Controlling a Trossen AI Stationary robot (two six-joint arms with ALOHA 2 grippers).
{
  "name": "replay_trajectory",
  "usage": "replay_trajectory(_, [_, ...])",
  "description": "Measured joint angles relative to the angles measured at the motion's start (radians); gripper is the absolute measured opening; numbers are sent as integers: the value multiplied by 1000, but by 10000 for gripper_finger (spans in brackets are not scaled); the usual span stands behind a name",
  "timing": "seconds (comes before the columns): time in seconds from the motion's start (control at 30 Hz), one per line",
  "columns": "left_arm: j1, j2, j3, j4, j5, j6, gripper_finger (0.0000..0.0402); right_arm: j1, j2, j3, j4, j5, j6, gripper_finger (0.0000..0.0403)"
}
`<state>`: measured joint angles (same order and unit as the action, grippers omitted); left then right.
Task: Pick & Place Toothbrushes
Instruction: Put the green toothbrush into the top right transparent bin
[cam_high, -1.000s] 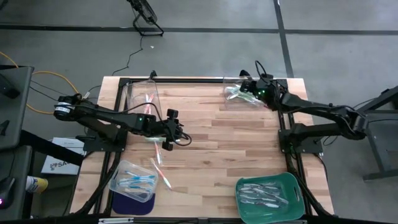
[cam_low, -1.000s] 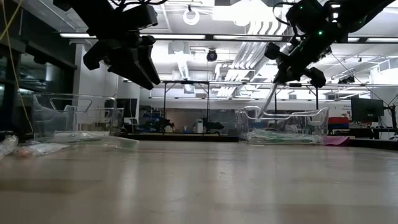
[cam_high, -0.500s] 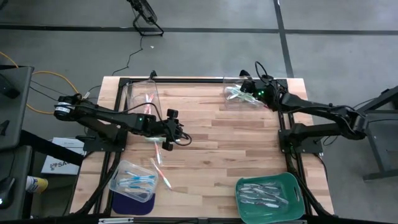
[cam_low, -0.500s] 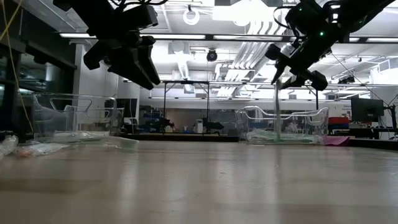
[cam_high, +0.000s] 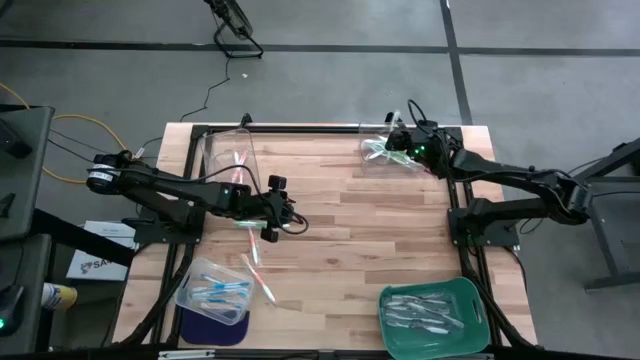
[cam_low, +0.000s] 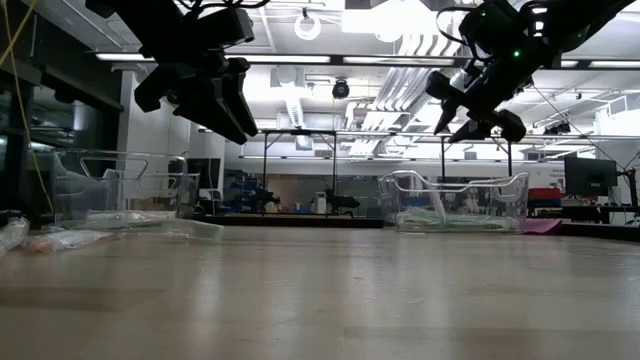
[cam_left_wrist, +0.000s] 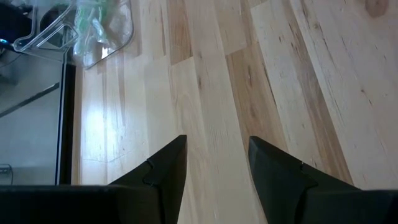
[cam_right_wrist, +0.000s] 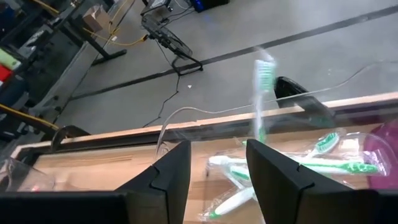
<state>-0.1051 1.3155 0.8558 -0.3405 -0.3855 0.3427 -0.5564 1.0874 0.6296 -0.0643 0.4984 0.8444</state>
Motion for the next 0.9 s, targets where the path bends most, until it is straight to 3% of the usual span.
replay_trajectory(0.67, [0, 0, 0, 0, -2, 0, 163, 0, 0, 0, 25, -14, -146, 148])
replay_trajectory(0.9, [-1, 0, 0, -14, -20, -10, 163, 0, -28, 0, 117, -196, -287, 148])
